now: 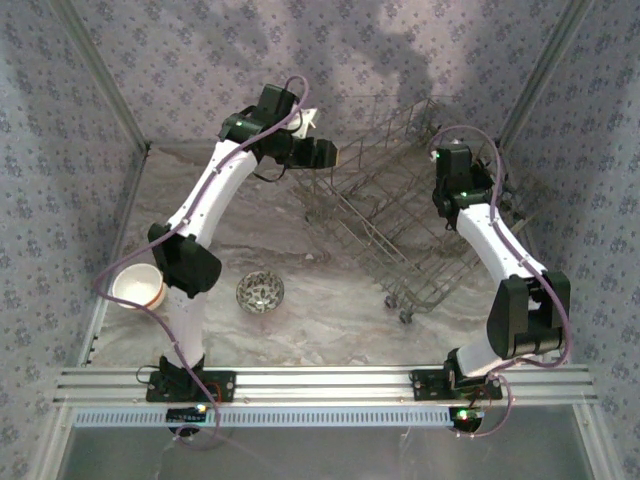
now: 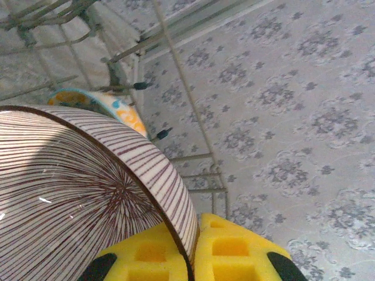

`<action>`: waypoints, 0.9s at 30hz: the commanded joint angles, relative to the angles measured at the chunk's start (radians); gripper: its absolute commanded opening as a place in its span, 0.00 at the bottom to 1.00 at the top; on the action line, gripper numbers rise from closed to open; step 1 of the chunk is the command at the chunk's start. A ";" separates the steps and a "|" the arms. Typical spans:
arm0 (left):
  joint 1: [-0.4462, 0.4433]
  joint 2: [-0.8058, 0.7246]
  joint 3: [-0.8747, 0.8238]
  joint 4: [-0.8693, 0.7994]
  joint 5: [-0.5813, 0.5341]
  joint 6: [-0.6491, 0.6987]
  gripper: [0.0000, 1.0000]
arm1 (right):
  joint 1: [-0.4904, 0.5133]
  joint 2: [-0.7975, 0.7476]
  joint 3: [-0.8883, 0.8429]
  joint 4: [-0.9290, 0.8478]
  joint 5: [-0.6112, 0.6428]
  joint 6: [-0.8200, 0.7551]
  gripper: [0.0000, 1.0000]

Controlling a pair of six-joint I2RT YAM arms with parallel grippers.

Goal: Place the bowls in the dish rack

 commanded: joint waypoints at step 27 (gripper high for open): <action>0.005 -0.036 -0.091 -0.021 0.033 0.047 0.71 | -0.041 -0.011 -0.202 0.548 -0.044 -0.352 0.00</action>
